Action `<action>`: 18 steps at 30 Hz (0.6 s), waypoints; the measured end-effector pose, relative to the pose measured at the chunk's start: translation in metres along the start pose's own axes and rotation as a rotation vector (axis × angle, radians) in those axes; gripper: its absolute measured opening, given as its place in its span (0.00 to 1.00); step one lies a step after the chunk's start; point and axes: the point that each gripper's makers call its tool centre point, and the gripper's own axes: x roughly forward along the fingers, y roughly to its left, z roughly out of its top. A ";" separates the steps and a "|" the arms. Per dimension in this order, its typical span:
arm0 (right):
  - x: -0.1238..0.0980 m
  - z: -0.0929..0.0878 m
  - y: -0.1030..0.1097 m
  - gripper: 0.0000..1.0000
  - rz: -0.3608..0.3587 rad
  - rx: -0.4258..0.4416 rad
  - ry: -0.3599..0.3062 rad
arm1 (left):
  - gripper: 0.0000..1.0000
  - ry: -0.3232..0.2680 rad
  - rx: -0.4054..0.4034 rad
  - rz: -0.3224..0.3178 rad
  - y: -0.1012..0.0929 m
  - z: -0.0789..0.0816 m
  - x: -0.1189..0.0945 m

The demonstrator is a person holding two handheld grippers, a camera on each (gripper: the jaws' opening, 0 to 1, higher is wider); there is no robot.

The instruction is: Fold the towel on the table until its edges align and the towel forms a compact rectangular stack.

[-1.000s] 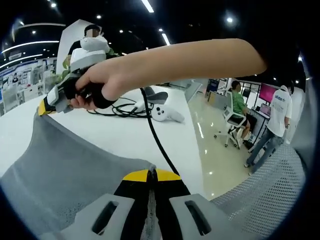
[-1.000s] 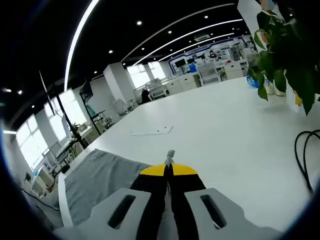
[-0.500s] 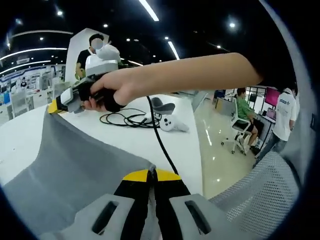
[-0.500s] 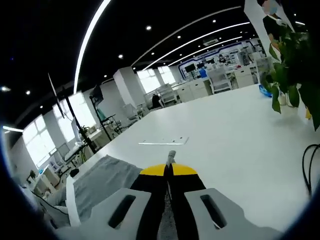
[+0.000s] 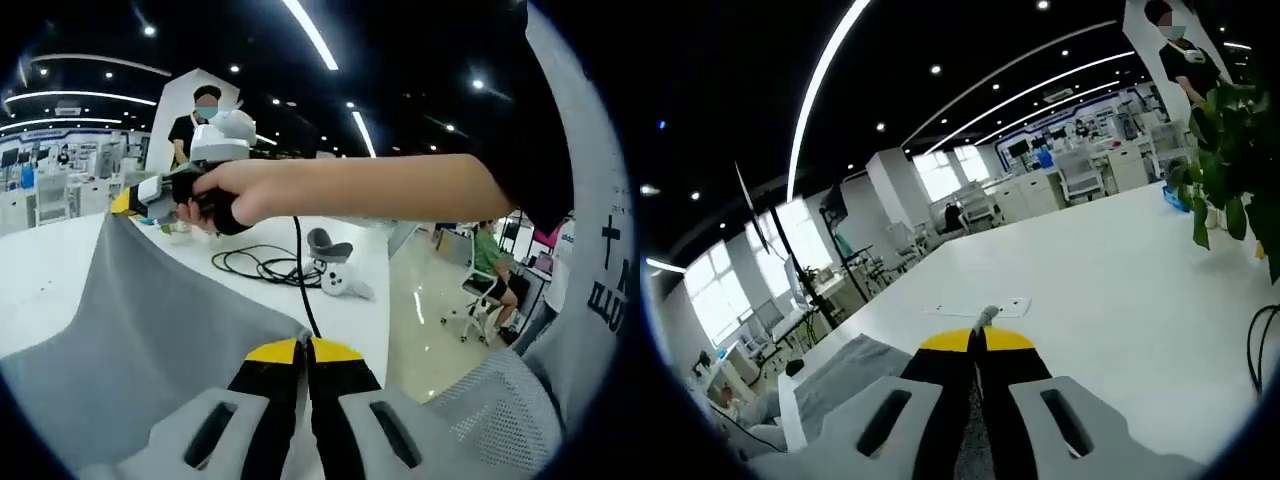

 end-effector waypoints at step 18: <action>0.014 0.041 0.066 0.00 0.053 -0.005 -0.051 | 0.02 -0.135 0.001 0.127 0.014 0.050 -0.065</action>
